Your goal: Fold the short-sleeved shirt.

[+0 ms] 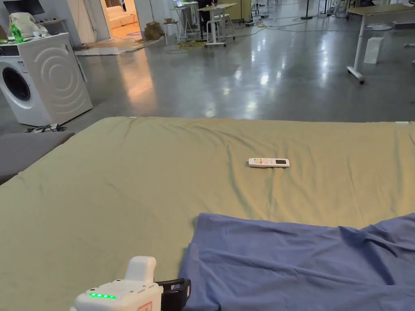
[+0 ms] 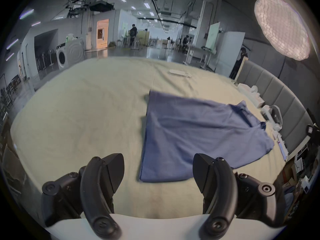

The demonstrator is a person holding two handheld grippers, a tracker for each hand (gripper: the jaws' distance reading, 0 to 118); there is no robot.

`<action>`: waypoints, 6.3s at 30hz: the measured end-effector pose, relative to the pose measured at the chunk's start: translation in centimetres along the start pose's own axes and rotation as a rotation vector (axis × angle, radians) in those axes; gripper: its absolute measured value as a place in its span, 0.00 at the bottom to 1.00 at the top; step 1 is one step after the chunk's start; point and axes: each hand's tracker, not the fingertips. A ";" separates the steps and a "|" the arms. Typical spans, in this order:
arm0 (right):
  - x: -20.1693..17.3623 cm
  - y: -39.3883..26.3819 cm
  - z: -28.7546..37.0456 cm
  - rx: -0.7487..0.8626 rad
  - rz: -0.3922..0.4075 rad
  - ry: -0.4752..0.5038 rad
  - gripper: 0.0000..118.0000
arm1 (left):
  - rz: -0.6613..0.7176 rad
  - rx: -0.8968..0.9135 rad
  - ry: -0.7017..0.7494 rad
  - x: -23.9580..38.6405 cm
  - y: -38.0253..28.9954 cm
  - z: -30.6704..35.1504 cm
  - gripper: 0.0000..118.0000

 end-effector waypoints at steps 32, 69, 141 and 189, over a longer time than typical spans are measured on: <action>16.5 -8.4 -18.6 -0.352 -0.266 -0.217 0.79 | -0.104 -0.320 0.061 2.8 0.7 -7.2 0.06; 10.5 -13.5 -8.0 -0.475 -0.010 -0.279 0.52 | 0.034 -0.246 -0.044 -0.2 -8.1 5.3 0.60; 3.7 -3.4 -0.3 -0.155 0.003 -0.099 0.00 | 0.009 -0.248 0.132 0.1 9.8 -16.8 0.72; 14.7 1.9 -15.0 -0.385 -0.118 0.002 0.01 | -0.019 -0.144 -0.138 -1.0 8.1 2.4 0.06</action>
